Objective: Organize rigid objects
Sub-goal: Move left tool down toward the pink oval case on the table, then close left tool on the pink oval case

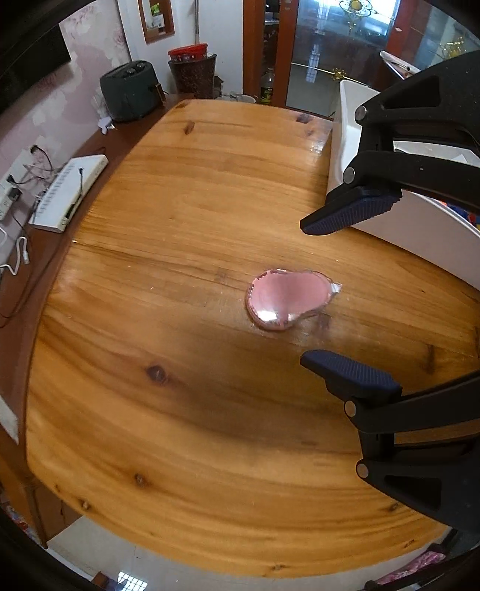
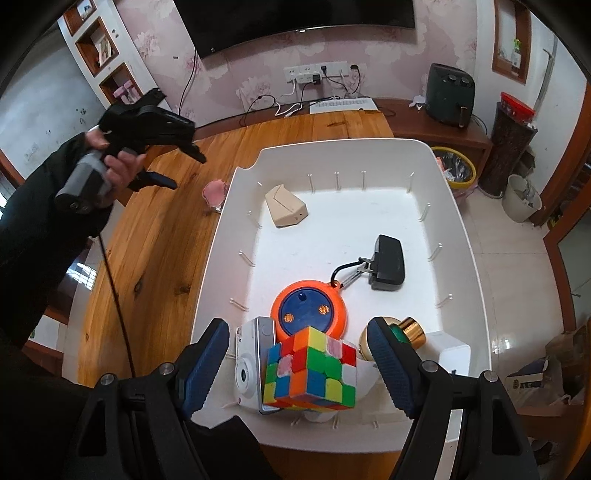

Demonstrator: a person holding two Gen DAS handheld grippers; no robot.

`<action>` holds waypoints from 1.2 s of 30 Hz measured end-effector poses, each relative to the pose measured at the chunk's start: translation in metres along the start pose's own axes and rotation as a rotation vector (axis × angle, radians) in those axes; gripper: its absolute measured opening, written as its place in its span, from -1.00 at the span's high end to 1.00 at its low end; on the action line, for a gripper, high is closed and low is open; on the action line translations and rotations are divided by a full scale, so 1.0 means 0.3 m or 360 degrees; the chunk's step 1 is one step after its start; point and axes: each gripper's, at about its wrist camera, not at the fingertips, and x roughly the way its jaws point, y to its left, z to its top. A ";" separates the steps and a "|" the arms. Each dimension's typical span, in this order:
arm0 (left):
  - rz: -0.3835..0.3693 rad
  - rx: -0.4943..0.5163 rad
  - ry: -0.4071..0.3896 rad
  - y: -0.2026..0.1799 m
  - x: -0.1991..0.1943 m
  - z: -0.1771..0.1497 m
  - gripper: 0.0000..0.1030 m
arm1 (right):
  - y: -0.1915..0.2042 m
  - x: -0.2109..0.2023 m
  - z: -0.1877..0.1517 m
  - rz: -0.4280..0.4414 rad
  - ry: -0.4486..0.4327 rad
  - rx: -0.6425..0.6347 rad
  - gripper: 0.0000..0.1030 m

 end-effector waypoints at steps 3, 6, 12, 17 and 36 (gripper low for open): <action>0.0018 -0.0009 0.0048 -0.014 0.044 0.017 -0.33 | 0.009 0.019 0.012 0.0001 0.0017 0.0000 -0.51; 0.0041 -0.0005 0.0077 -0.022 0.081 0.024 -0.33 | 0.010 0.034 0.021 0.0003 0.0035 0.0008 -0.51; 0.0086 -0.0027 0.0124 -0.013 0.141 0.042 -0.33 | 0.006 0.058 0.024 0.0008 0.0075 0.0030 -0.51; 0.0111 -0.0038 0.0129 -0.002 0.165 0.040 -0.33 | -0.003 0.067 0.023 0.0000 0.0092 0.0048 -0.51; 0.0115 -0.0056 0.0141 0.006 0.180 0.052 -0.05 | -0.020 0.068 0.019 -0.0014 0.0098 0.0117 -0.51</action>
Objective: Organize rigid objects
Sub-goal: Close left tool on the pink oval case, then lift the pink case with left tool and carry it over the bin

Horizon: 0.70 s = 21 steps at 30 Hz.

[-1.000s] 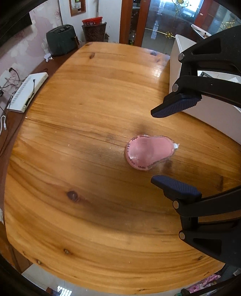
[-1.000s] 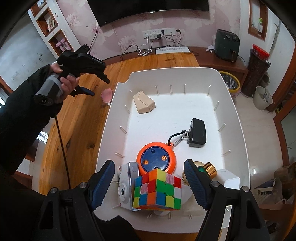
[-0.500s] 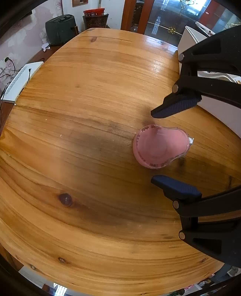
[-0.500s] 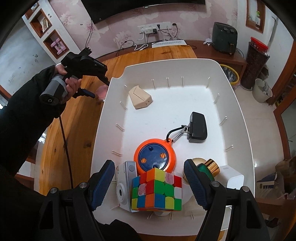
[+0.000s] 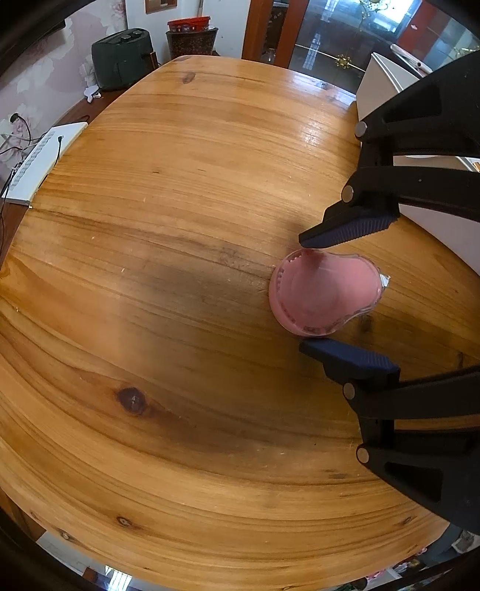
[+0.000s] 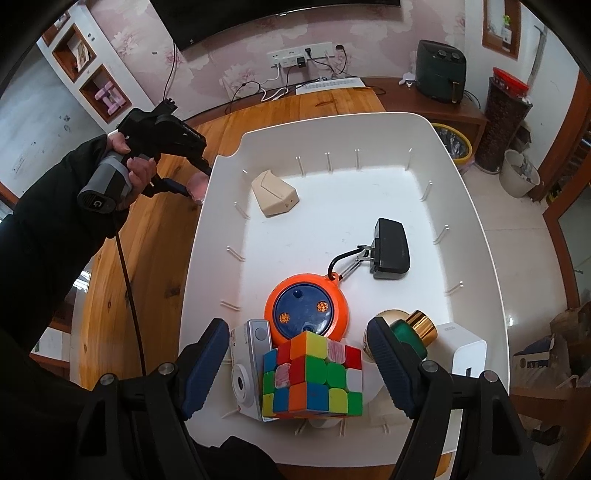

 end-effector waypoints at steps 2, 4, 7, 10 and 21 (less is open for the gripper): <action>-0.0005 0.0006 0.0007 -0.001 0.003 0.002 -0.04 | 0.000 -0.001 -0.001 0.0001 -0.0001 0.0000 -0.51; -0.0009 0.0013 0.0009 -0.009 0.006 0.010 -0.04 | -0.001 -0.001 -0.001 0.0000 -0.0002 -0.0001 -0.51; -0.0013 0.0035 -0.0009 -0.008 -0.007 0.007 -0.04 | -0.003 -0.003 -0.002 -0.0001 -0.0005 0.0007 -0.51; -0.0012 0.0047 -0.0022 -0.004 -0.024 0.000 -0.04 | -0.003 -0.006 -0.003 0.0002 -0.0011 0.0009 -0.51; -0.0028 0.0079 -0.0099 0.004 -0.134 -0.059 -0.04 | 0.015 -0.053 -0.004 0.0045 -0.0085 -0.0034 -0.51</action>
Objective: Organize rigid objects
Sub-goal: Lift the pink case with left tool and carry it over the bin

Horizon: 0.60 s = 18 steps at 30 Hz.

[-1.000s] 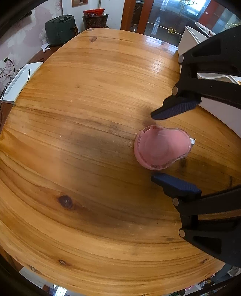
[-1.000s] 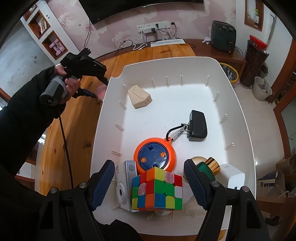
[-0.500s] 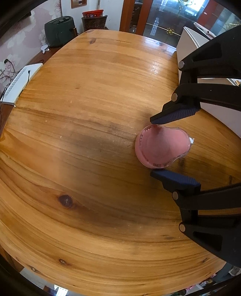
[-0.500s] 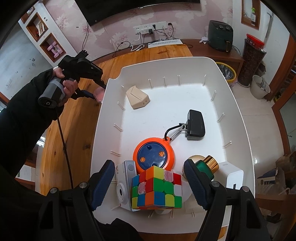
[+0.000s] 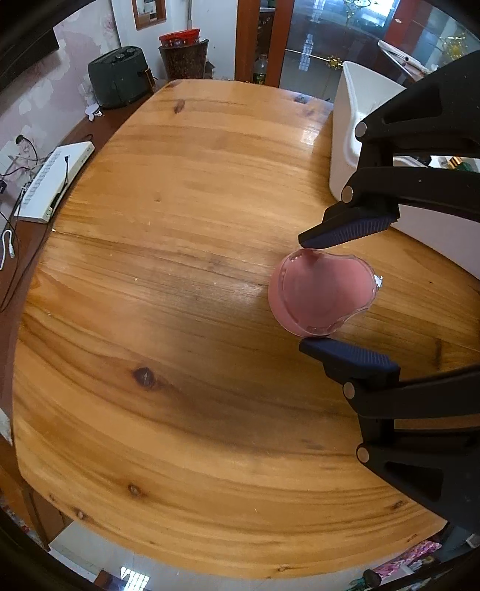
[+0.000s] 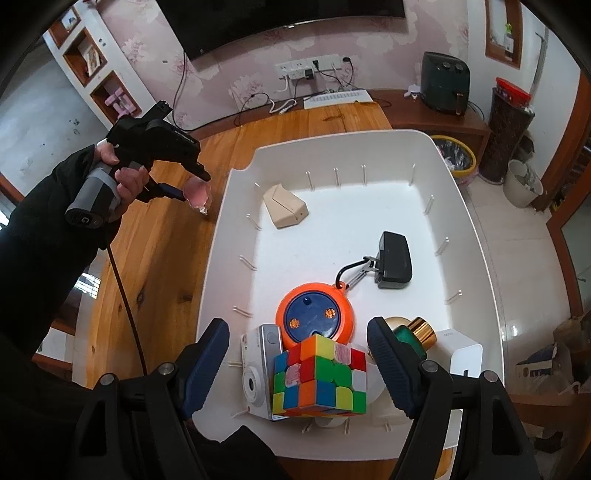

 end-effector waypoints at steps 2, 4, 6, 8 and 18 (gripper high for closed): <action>-0.0004 0.0013 -0.0018 0.002 -0.027 -0.020 -0.04 | 0.003 -0.014 -0.001 0.0009 -0.0020 -0.0004 -0.51; -0.0009 0.0020 -0.0019 0.001 -0.047 -0.035 -0.04 | 0.004 -0.028 0.000 0.0020 -0.0046 -0.0005 -0.51; -0.0018 0.0034 -0.0025 -0.003 -0.079 -0.051 -0.04 | 0.006 -0.044 0.000 0.0030 -0.0074 -0.0012 -0.51; -0.0020 0.0060 -0.0052 -0.015 -0.111 -0.068 -0.04 | 0.005 -0.061 0.000 0.0042 -0.0105 -0.0022 -0.51; -0.0029 0.0194 -0.0184 -0.085 -0.279 -0.178 -0.04 | -0.004 -0.145 -0.018 0.0125 -0.0251 -0.0033 -0.51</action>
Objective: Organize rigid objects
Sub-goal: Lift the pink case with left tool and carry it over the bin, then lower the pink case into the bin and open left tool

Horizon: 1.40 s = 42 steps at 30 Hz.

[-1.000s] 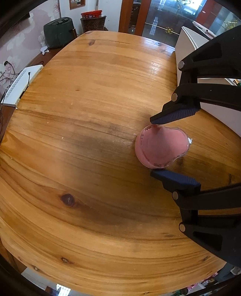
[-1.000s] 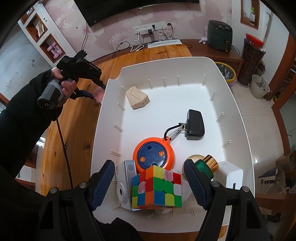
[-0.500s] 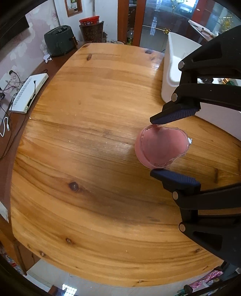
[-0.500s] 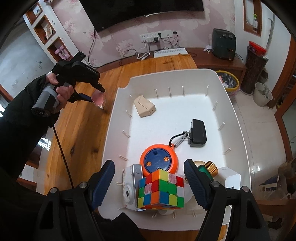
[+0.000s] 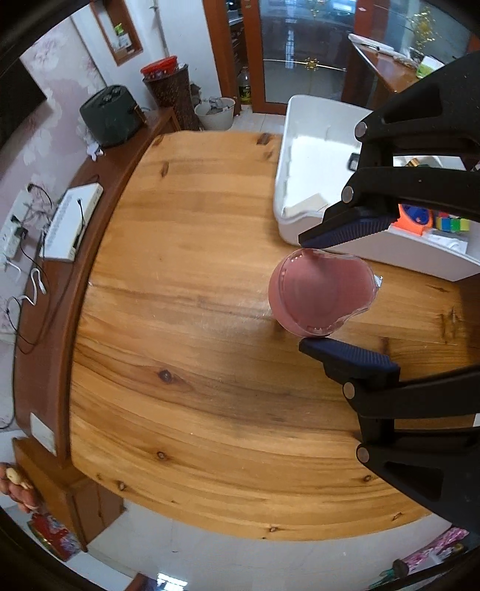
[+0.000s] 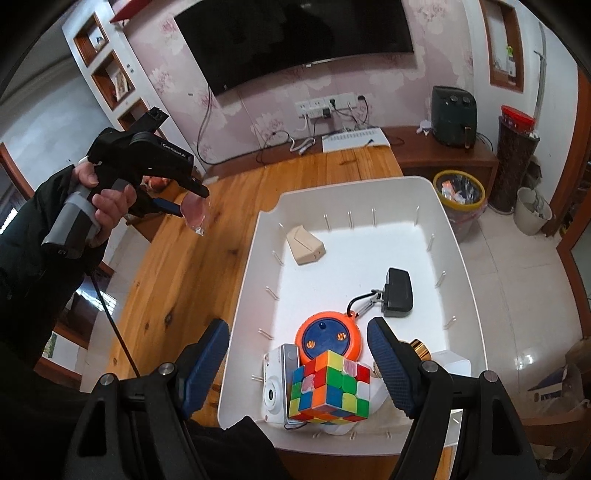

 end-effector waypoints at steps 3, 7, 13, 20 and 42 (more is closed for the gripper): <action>0.0004 0.0041 -0.0042 -0.027 -0.047 -0.039 -0.04 | -0.005 -0.027 -0.009 0.0023 -0.0043 -0.0002 -0.51; 0.0007 0.0114 -0.0083 -0.075 -0.102 -0.095 -0.04 | -0.013 -0.060 -0.025 0.0059 -0.0085 -0.0005 -0.51; 0.0045 0.0244 -0.0124 -0.134 -0.163 -0.199 -0.04 | -0.023 -0.095 -0.059 0.0104 -0.0128 -0.0019 -0.51; 0.0097 0.0410 -0.0093 -0.207 -0.154 -0.337 -0.04 | -0.054 -0.113 -0.109 0.0130 -0.0118 -0.0001 -0.51; 0.0273 0.0777 0.0316 -0.420 0.115 -0.610 -0.05 | -0.187 -0.093 -0.254 0.0126 -0.0039 0.0276 -0.58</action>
